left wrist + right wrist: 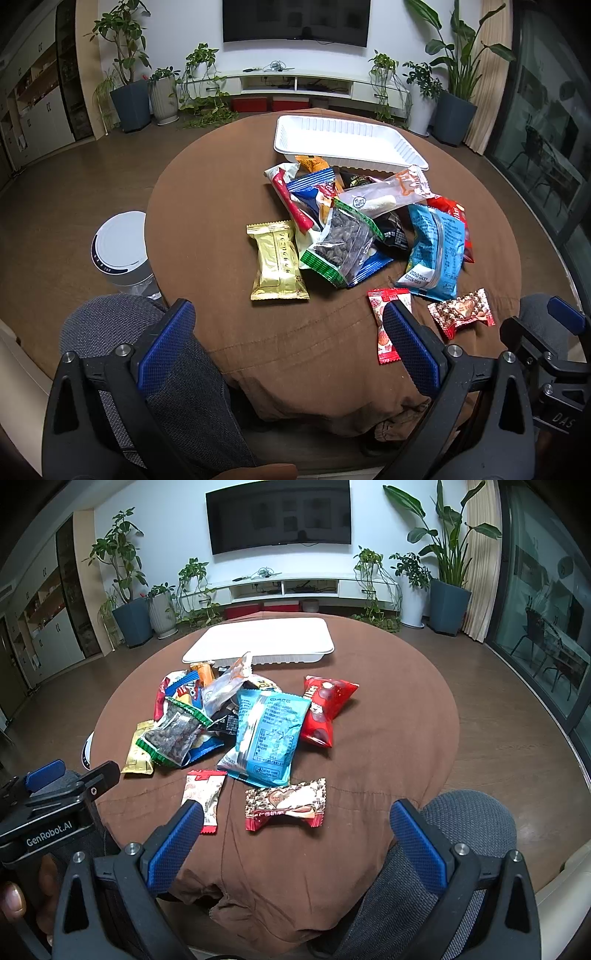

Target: Organize snacks

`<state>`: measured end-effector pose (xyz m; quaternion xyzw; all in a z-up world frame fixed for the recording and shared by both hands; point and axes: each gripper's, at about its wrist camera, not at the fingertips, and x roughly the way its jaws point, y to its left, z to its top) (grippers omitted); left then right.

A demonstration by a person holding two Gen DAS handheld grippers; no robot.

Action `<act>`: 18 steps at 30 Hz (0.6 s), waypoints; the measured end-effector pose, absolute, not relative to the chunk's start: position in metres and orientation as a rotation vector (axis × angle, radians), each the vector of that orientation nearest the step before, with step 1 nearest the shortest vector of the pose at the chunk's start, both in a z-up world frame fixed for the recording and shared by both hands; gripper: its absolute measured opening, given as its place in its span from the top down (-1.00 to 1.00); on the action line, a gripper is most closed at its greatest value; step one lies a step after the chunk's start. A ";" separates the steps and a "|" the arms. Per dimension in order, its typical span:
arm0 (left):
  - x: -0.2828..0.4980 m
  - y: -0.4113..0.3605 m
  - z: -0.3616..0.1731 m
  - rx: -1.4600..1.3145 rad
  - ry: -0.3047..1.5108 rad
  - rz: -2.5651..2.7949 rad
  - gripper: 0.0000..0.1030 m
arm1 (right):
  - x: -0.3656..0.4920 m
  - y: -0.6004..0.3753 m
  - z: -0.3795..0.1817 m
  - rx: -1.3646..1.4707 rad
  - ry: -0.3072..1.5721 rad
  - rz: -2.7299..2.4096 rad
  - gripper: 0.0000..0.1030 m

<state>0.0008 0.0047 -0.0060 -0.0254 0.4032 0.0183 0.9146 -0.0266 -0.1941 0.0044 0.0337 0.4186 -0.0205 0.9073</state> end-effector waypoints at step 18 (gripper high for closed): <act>0.001 0.003 -0.008 -0.051 0.834 0.037 -0.99 | -0.026 -0.194 0.005 0.069 0.865 -0.043 -1.00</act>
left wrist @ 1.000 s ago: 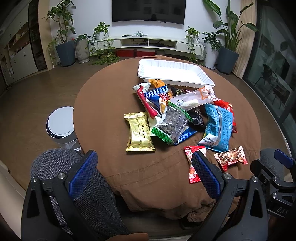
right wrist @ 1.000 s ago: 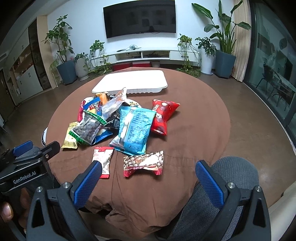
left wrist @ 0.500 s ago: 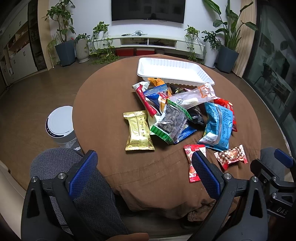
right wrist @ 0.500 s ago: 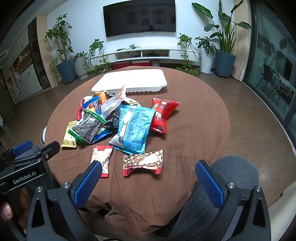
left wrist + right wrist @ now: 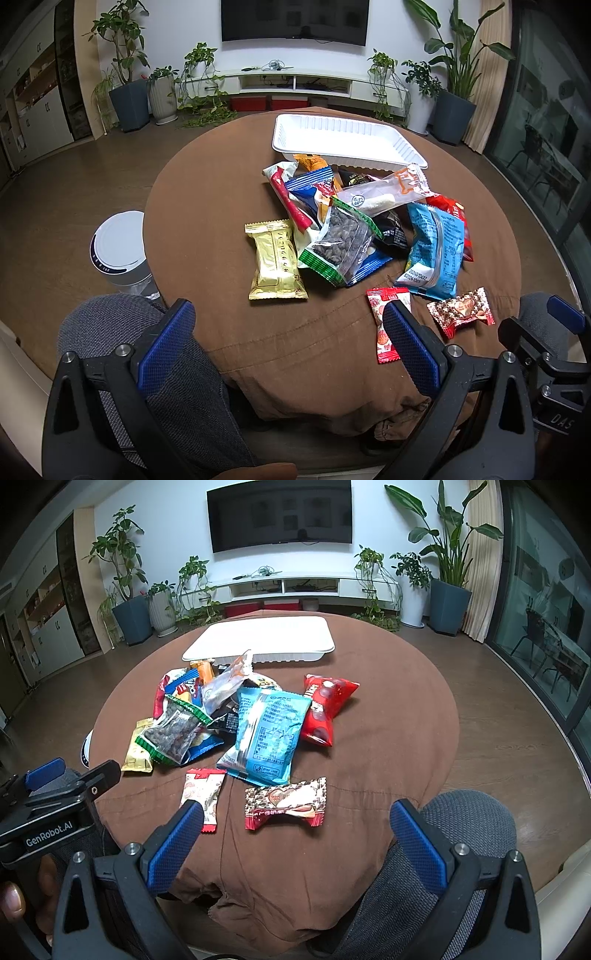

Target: Organize snacks

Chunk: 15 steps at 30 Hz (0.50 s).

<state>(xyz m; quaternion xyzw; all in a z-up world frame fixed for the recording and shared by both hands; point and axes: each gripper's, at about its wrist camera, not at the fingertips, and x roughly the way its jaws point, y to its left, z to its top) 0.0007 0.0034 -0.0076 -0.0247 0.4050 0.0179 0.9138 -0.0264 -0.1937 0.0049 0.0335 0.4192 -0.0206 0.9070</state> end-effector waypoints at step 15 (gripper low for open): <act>0.001 0.003 -0.008 -0.051 0.836 0.036 -0.99 | -0.027 -0.194 0.004 0.070 0.867 -0.042 -1.00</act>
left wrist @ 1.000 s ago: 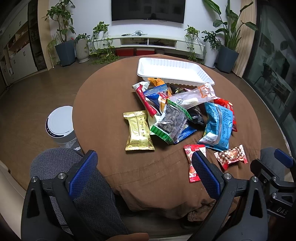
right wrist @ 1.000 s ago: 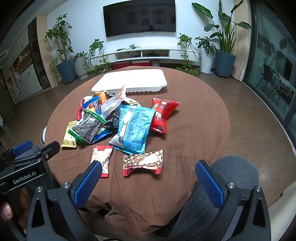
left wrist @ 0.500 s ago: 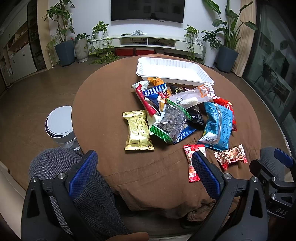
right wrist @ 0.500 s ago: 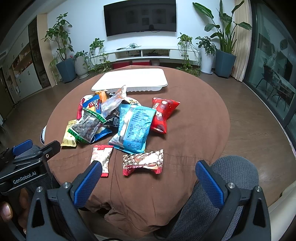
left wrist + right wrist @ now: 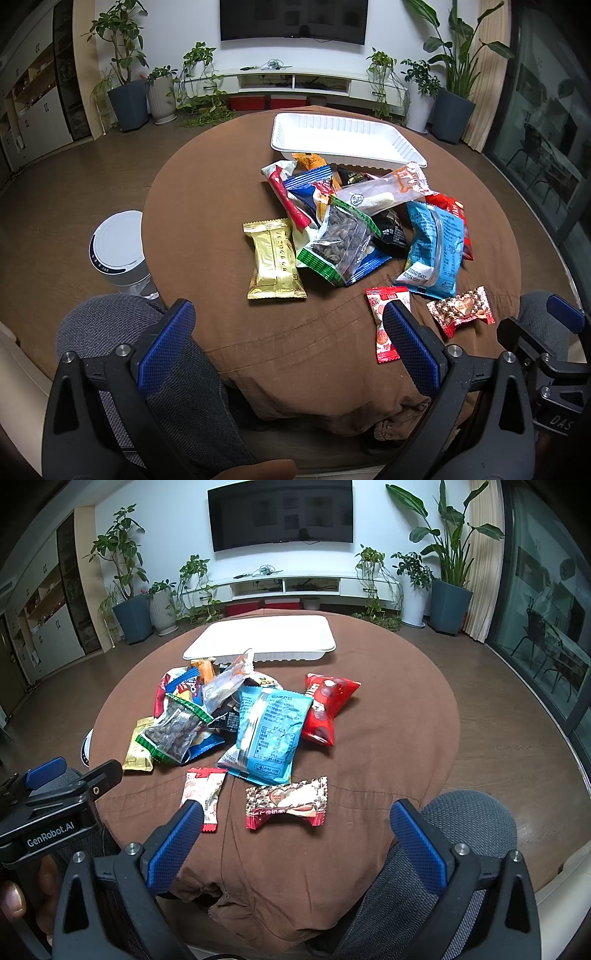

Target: Organize snacks

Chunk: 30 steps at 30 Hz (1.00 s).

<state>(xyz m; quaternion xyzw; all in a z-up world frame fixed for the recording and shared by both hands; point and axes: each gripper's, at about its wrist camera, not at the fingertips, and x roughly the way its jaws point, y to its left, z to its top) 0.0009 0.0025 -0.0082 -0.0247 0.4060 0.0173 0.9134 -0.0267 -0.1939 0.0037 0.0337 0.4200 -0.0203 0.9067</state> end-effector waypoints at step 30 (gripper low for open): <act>0.092 0.036 -0.042 0.012 1.052 0.045 -0.99 | -0.005 -0.237 -0.016 0.267 0.942 0.046 -0.59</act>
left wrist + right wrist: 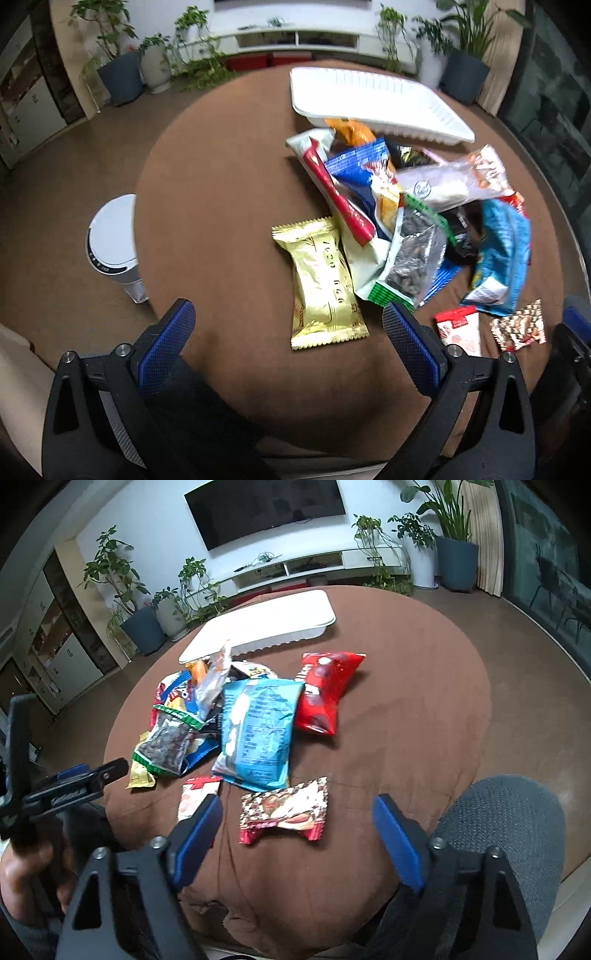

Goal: Organize snacks
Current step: 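Grasp the gold wrapper with the left tool while the right tool grasps the red-white candy packet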

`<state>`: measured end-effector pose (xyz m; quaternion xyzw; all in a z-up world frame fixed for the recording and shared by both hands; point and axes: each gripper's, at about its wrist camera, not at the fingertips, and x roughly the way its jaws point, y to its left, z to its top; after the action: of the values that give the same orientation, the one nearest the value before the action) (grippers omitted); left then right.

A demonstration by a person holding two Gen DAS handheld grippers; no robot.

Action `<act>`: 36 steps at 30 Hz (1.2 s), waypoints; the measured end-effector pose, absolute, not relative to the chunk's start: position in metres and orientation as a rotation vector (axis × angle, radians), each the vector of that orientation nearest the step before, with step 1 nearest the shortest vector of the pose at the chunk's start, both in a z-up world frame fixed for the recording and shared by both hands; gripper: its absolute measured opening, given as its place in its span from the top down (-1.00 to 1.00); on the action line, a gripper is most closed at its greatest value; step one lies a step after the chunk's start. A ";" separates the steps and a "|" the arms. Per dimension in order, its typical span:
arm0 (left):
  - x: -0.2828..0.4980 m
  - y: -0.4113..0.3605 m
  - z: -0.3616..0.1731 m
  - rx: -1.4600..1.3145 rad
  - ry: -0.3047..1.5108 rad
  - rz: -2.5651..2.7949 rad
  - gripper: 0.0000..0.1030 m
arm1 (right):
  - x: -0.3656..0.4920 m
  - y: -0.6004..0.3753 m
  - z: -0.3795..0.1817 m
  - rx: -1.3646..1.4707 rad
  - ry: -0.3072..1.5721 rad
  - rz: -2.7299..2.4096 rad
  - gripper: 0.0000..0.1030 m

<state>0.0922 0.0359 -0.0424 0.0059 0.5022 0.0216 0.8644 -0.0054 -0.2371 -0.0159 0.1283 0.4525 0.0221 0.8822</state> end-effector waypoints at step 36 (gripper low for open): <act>0.108 0.049 -0.064 -0.024 1.080 -0.122 0.43 | -0.001 -0.182 -0.012 0.180 1.010 0.266 -0.52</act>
<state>0.1079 0.0493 -0.0643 -0.0115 0.5137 -0.0582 0.8559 -0.0006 -0.1821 -0.0122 0.0859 0.4819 0.1268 0.8628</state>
